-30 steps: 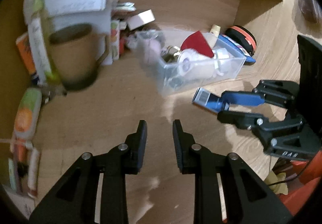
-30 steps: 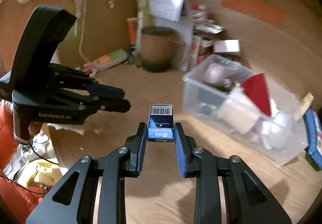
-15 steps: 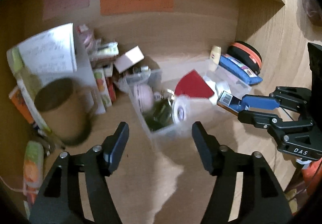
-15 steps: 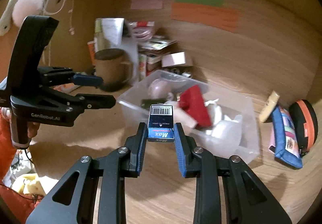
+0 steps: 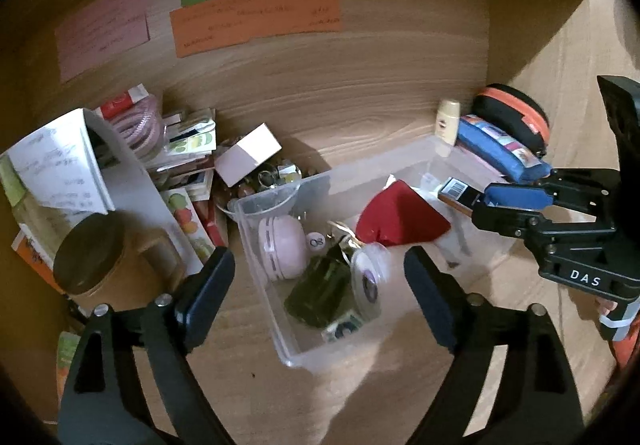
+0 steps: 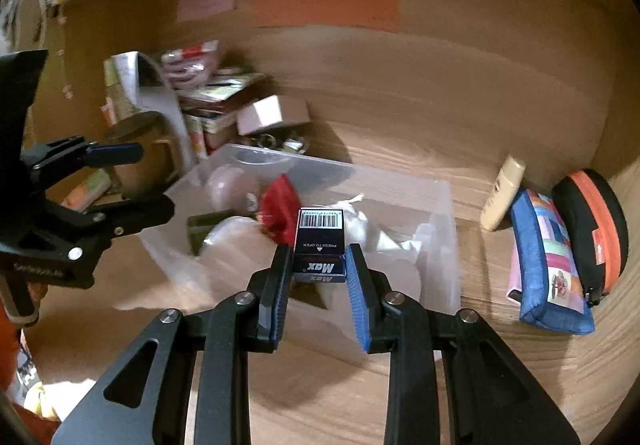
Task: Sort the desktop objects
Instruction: 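Carry the blue card box over the clear box and release it inside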
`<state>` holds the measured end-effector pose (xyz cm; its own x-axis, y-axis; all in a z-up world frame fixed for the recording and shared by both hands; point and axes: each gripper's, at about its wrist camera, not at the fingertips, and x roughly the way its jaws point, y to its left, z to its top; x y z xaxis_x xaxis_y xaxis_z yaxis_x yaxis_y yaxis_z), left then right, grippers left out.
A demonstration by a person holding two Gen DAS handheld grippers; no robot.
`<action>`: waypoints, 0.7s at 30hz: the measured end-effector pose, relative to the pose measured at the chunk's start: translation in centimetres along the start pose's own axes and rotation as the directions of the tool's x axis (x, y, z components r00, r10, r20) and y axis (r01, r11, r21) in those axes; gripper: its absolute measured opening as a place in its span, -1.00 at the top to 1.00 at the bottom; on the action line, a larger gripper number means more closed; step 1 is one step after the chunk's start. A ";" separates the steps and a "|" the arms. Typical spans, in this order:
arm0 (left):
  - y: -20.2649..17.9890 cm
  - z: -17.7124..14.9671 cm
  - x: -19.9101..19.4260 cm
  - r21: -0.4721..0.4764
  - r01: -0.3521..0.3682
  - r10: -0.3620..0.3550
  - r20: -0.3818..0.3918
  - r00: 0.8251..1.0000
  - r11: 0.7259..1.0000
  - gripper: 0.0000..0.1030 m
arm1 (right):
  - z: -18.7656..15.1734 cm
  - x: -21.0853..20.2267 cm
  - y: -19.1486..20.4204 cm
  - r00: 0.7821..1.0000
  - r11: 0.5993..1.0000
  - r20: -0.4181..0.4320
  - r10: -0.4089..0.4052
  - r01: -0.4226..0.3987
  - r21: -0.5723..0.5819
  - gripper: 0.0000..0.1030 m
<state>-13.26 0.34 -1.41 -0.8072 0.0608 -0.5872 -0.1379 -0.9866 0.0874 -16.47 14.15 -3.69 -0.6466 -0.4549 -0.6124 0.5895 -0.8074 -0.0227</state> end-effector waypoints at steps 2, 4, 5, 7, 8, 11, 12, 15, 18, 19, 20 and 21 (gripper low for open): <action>0.0 0.2 0.8 -0.008 -0.006 0.005 -0.008 1.000 1.000 -0.76 | 0.0 0.7 -0.4 1.000 1.000 -0.012 0.001 0.000 0.010 0.52; 0.2 0.2 1.5 -0.022 0.005 -0.005 -0.022 1.000 1.000 -0.78 | 0.0 1.3 -0.5 1.000 1.000 -0.023 -0.007 0.007 0.010 0.52; 0.3 0.2 1.8 -0.032 0.011 -0.012 -0.031 0.999 0.999 -0.79 | 0.1 1.6 -0.6 1.000 1.000 -0.029 -0.012 0.013 0.008 0.52; 0.5 0.2 2.5 -0.048 0.021 -0.023 -0.045 0.999 0.999 -0.80 | 0.1 2.0 -0.5 0.999 1.000 -0.036 -0.015 0.015 0.004 0.52; 0.5 0.1 2.7 -0.053 0.022 -0.024 -0.049 0.999 0.998 -0.80 | 0.2 2.1 -0.4 0.999 1.000 -0.037 -0.015 0.015 -0.002 0.52; 0.6 0.0 3.0 -0.063 0.043 -0.046 -0.049 0.998 0.997 -0.84 | 0.1 2.0 -0.2 0.999 1.000 -0.030 -0.013 0.013 -0.024 0.51; 0.7 0.0 3.1 -0.068 0.053 -0.056 -0.048 0.997 0.996 -0.85 | 0.2 1.9 -0.1 0.999 0.999 -0.026 -0.021 0.020 -0.026 0.51; 0.9 0.0 3.1 -0.080 0.064 -0.067 -0.043 0.997 0.995 -0.87 | 0.3 1.7 -0.1 1.000 0.999 -0.023 -0.019 0.019 -0.028 0.51; 0.9 -0.1 2.8 -0.075 0.053 -0.056 -0.034 0.998 0.996 -0.90 | 0.1 1.9 -0.1 0.999 0.999 -0.027 -0.027 0.026 -0.026 0.21; 0.9 -0.1 2.7 -0.076 0.053 -0.056 -0.031 0.998 0.996 -0.91 | 0.1 1.9 0.0 0.999 0.999 -0.022 -0.030 0.030 -0.028 0.06; 0.9 -0.1 2.7 -0.077 0.056 -0.058 -0.029 0.998 0.995 -0.91 | 0.1 1.8 0.1 0.999 0.999 -0.016 -0.035 0.035 -0.031 -0.03; 0.9 -0.1 2.7 -0.077 0.056 -0.058 -0.027 0.998 0.995 -0.91 | 0.1 1.6 0.1 0.999 0.999 -0.008 -0.038 0.037 -0.032 -0.06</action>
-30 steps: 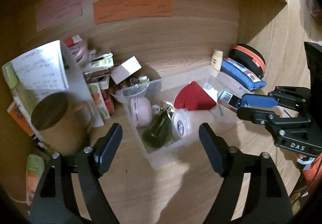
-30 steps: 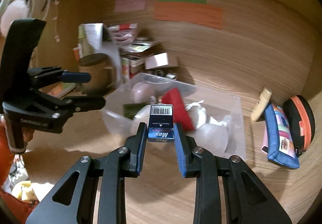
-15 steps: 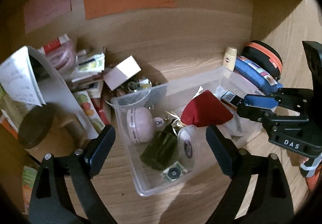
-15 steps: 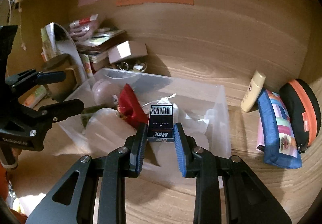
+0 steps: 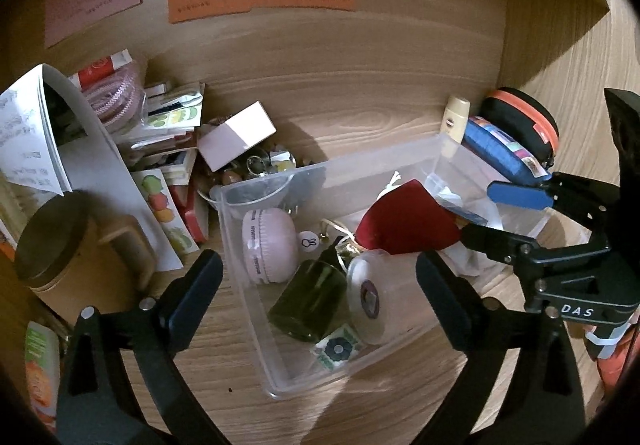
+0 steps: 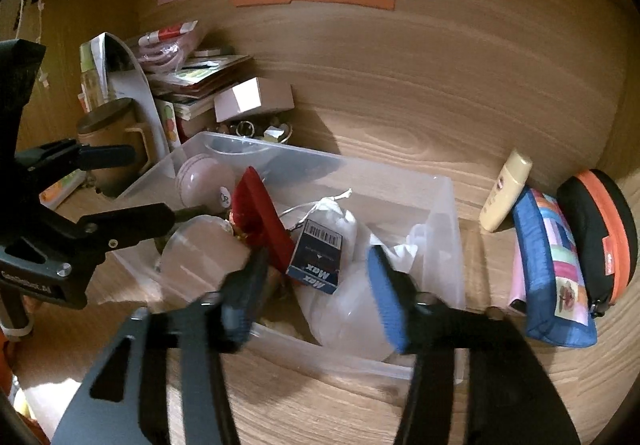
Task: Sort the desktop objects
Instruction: 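Carry the blue card box over the clear box and release it inside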
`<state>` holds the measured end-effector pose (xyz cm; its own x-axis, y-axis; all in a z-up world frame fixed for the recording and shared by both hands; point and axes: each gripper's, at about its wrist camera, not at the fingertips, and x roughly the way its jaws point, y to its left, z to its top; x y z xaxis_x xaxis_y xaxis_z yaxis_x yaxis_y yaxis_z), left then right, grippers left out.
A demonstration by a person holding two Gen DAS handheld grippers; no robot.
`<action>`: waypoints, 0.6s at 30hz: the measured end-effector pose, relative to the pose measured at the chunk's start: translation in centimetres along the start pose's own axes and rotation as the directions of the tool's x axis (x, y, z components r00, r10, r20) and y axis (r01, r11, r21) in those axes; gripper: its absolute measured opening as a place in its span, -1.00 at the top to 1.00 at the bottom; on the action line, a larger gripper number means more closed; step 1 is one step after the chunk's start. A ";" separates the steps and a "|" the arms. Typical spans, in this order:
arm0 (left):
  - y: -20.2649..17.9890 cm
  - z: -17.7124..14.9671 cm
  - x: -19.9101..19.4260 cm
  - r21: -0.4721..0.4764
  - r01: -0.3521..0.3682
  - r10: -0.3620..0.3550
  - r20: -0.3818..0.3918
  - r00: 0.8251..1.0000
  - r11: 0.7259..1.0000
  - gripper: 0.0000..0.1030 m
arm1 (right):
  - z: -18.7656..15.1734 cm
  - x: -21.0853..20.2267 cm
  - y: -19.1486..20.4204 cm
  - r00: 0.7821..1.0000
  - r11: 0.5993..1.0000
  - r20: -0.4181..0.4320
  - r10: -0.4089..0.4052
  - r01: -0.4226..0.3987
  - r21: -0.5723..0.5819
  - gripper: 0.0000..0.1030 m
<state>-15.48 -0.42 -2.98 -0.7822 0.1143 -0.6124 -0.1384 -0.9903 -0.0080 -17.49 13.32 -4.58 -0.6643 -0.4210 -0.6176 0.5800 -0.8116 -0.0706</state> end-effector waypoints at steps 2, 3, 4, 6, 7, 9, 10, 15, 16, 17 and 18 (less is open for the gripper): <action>0.0 -0.1 -0.3 0.003 -0.006 0.006 0.008 1.000 1.000 -0.91 | 0.0 -0.4 0.0 1.000 1.000 0.012 0.003 -0.003 -0.001 -0.19; -0.1 0.0 -0.3 0.006 -0.004 0.004 0.009 1.000 1.000 -0.91 | 0.1 -0.7 0.1 1.000 1.000 0.021 -0.002 0.002 -0.001 -0.24; -0.1 0.0 -0.5 0.007 0.000 0.000 0.012 1.000 1.000 -0.91 | 0.1 -0.9 0.1 1.000 1.000 0.026 -0.006 0.006 -0.003 -0.37; -0.2 0.0 -0.7 0.009 0.002 -0.002 0.019 1.000 1.000 -0.92 | 0.1 -1.5 0.3 0.999 1.000 0.042 -0.013 0.013 -0.010 -0.50; -0.3 0.0 -0.9 0.011 0.001 -0.002 0.025 1.000 1.000 -0.92 | 0.2 -1.6 0.4 0.999 1.000 0.046 -0.017 0.017 -0.012 -0.54; -0.4 0.0 -1.2 0.016 -0.002 0.001 0.032 0.999 1.000 -0.92 | 0.4 -2.1 0.5 0.998 1.000 0.054 -0.020 0.021 -0.013 -0.57; -0.5 0.0 -1.5 0.019 -0.005 0.004 0.037 0.999 1.000 -0.92 | 0.4 -2.2 0.6 0.998 1.000 0.056 -0.020 0.021 -0.012 -0.58; -0.6 0.0 -2.6 0.022 -0.013 0.012 0.063 0.998 1.000 -0.92 | 0.4 -3.2 0.6 0.998 0.999 0.061 -0.034 0.034 0.009 -0.80; -0.7 0.0 -3.0 0.018 -0.016 0.014 0.070 0.997 1.000 -0.93 | 0.4 -3.5 0.6 0.997 0.999 0.063 -0.035 0.034 0.014 -0.84; -0.7 0.0 -3.3 0.014 -0.014 0.013 0.074 0.997 1.000 -0.93 | 0.3 -3.9 0.6 0.997 0.999 0.068 -0.033 0.032 0.021 -0.85; -0.6 0.0 -3.7 0.009 -0.010 0.009 0.076 0.997 1.000 -0.93 | 0.3 -4.3 0.6 0.997 0.999 0.072 -0.034 0.032 0.027 -0.85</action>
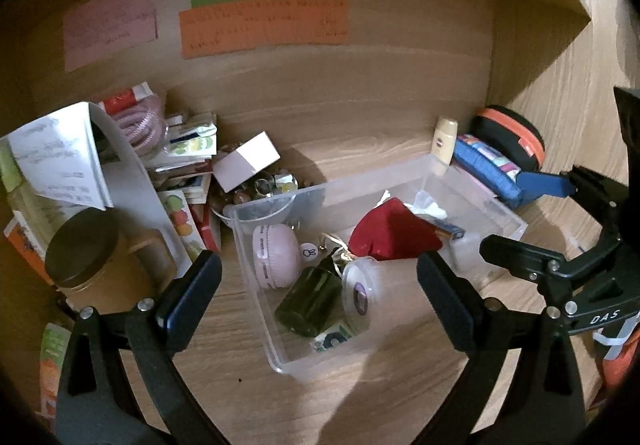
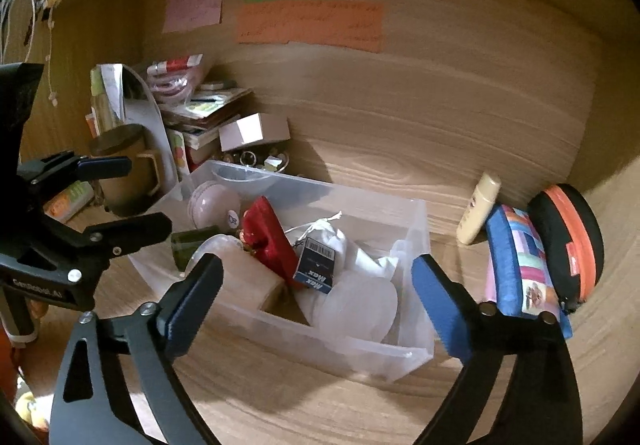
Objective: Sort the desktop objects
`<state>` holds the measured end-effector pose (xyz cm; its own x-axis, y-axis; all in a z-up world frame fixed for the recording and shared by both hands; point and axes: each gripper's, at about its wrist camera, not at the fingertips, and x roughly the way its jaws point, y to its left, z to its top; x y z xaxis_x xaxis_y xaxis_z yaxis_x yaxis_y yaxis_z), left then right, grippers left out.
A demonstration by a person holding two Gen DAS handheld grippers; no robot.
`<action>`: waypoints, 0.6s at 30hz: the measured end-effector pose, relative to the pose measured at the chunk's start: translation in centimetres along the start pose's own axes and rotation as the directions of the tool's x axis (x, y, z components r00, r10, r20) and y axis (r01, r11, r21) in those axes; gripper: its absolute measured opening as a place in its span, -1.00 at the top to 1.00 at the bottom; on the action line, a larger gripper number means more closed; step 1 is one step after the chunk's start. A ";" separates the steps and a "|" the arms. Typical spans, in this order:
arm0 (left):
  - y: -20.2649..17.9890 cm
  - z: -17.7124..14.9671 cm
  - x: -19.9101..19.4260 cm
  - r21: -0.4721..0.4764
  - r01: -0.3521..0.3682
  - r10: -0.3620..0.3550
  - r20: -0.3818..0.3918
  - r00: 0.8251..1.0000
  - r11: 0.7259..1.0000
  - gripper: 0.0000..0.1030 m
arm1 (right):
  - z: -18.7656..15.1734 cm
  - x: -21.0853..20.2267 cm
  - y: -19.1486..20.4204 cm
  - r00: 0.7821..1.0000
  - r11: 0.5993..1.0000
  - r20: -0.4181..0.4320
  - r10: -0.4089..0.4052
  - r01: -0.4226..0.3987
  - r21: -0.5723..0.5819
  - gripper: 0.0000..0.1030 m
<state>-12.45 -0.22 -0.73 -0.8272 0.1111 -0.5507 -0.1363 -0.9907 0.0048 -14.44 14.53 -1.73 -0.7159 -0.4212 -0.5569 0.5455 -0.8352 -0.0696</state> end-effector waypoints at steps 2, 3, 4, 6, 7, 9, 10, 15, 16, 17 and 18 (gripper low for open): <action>0.0 0.0 -0.9 -0.011 0.007 -0.007 0.013 1.000 1.000 -0.93 | 0.0 -0.8 0.1 1.000 1.000 0.013 -0.004 0.004 0.011 -0.87; -0.1 0.0 -1.4 -0.013 0.004 -0.004 0.022 1.000 1.000 -0.93 | -0.1 -1.3 0.1 1.000 1.000 0.020 -0.012 0.012 0.014 -0.88; -0.2 -0.1 -2.0 -0.011 -0.002 0.002 0.035 0.999 1.000 -0.94 | -0.1 -1.7 0.2 0.999 1.000 0.027 -0.021 0.020 0.018 -0.89; -0.6 -0.3 -2.9 -0.001 -0.014 0.014 0.055 0.998 1.000 -0.98 | -0.3 -2.5 0.3 0.998 0.999 0.043 -0.038 0.037 0.023 -0.95; -0.8 -0.4 -3.5 0.004 -0.019 0.018 0.065 0.998 1.000 -0.98 | -0.4 -3.0 0.4 0.998 0.999 0.051 -0.046 0.045 0.027 -0.99; -1.1 -0.8 -4.4 0.013 -0.030 0.028 0.077 0.997 0.999 -0.98 | -0.6 -4.0 0.5 0.996 0.998 0.069 -0.056 0.053 0.039 -0.99; -1.3 -1.0 -4.9 0.013 -0.032 0.031 0.082 0.996 0.999 -0.98 | -0.7 -4.4 0.6 0.996 0.998 0.076 -0.056 0.053 0.046 -0.99; -1.8 -2.2 -7.0 0.008 -0.032 0.031 0.111 0.993 0.999 -0.98 | -1.4 -6.4 1.2 0.990 0.994 0.101 -0.100 0.095 0.051 -0.99; -1.9 -2.5 -7.3 0.007 -0.034 0.033 0.119 0.992 0.999 -0.98 | -1.5 -6.9 1.4 0.988 0.994 0.107 -0.107 0.102 0.050 -0.99; -2.0 -2.8 -7.7 0.006 -0.037 0.036 0.123 0.992 0.999 -0.98 | -1.6 -7.3 1.6 0.987 0.993 0.113 -0.110 0.105 0.050 -0.99; -2.0 -3.0 -8.0 0.004 -0.042 0.041 0.126 0.991 0.999 -0.98 | -1.8 -7.8 1.8 0.986 0.993 0.123 -0.110 0.104 0.051 -0.99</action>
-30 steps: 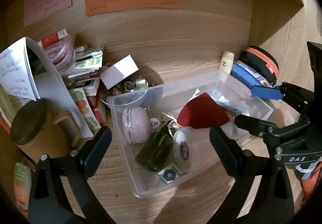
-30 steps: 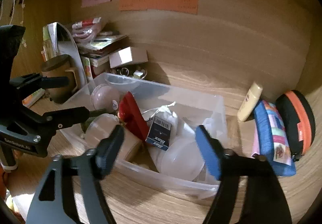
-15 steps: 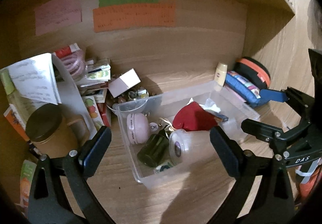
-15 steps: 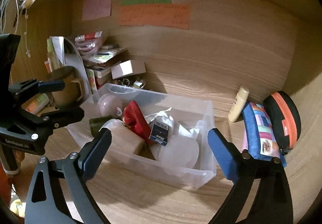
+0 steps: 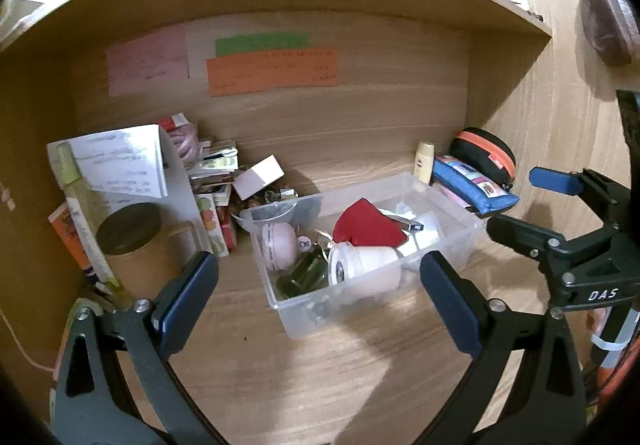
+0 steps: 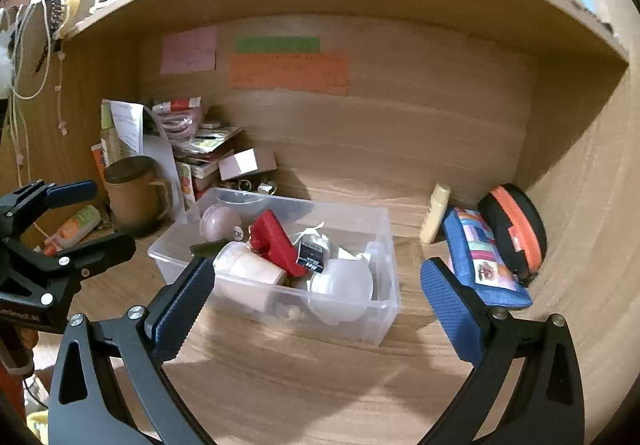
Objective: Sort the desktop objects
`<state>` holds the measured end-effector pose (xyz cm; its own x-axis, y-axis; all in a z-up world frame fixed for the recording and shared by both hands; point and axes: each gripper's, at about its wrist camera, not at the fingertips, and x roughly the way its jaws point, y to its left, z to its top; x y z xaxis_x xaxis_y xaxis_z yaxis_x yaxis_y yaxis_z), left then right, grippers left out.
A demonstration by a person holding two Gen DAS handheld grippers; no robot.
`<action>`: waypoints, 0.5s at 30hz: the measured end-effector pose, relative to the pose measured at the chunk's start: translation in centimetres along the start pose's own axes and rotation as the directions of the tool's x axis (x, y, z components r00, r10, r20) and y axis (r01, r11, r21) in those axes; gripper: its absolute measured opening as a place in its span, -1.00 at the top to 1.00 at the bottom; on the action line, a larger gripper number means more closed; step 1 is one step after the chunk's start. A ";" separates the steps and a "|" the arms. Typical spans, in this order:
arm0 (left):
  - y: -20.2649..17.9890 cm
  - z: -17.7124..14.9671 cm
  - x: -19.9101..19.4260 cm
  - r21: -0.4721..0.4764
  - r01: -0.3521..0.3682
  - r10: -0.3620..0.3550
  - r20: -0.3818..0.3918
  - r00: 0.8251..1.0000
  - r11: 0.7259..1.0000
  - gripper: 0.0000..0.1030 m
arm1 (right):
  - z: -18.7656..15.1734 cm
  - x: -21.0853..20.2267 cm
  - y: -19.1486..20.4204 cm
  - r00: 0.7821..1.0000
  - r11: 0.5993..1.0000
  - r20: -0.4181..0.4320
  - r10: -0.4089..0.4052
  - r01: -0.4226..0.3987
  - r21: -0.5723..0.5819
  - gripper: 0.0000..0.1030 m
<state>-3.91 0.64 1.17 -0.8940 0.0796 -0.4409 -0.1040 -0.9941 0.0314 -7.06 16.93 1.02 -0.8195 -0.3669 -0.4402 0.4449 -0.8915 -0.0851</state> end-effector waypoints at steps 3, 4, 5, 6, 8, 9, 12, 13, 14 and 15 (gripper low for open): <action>-0.1 -0.5 -0.9 -0.002 -0.023 0.023 0.010 1.000 1.000 -0.98 | -0.1 -1.1 0.3 1.000 1.000 0.015 0.007 -0.007 0.010 -0.99; -0.1 -0.6 -1.2 -0.004 -0.028 0.028 0.015 1.000 1.000 -0.98 | -0.2 -1.4 0.4 1.000 1.000 0.018 0.007 -0.007 0.013 -0.99; 0.0 -0.8 -1.5 -0.010 -0.032 0.032 0.020 0.999 0.999 -0.98 | -0.3 -1.8 0.5 1.000 1.000 0.022 0.007 -0.007 0.019 -0.99; 0.0 -0.9 -1.8 -0.016 -0.037 0.037 0.024 0.999 0.999 -0.98 | -0.4 -2.1 0.7 1.000 1.000 0.025 0.004 -0.005 0.023 -0.99; 0.0 -1.2 -2.2 -0.026 -0.049 0.050 0.030 0.998 0.998 -0.98 | -0.6 -2.5 0.8 0.999 0.999 0.031 -0.008 0.007 0.032 -0.99; 0.0 -1.4 -2.4 -0.028 -0.052 0.052 0.033 0.998 0.998 -0.98 | -0.8 -2.7 1.0 0.999 0.999 0.034 -0.016 0.015 0.038 -0.99; -0.2 -1.8 -2.9 -0.036 -0.043 0.044 0.042 0.998 0.998 -0.98 | -1.3 -3.3 1.2 0.999 0.998 0.039 -0.026 0.024 0.061 -0.99; -0.3 -1.9 -3.2 -0.038 -0.047 0.049 0.046 0.998 0.998 -0.98 | -1.4 -3.5 1.3 0.998 0.997 0.042 -0.035 0.032 0.069 -0.99; -0.4 -2.0 -3.3 -0.040 -0.056 0.058 0.047 0.997 0.998 -0.98 | -1.5 -3.7 1.4 0.998 0.997 0.046 -0.041 0.038 0.072 -0.99; -0.5 -2.1 -3.3 -0.040 -0.065 0.067 0.045 0.997 0.997 -0.98 | -1.6 -4.0 1.4 0.997 0.996 0.052 -0.053 0.049 0.074 -0.99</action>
<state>0.05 0.69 0.72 -0.9176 0.0159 -0.3971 -0.0279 -0.9993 0.0244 -2.59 17.54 1.22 -0.8596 -0.3325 -0.3879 0.3763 -0.9256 -0.0406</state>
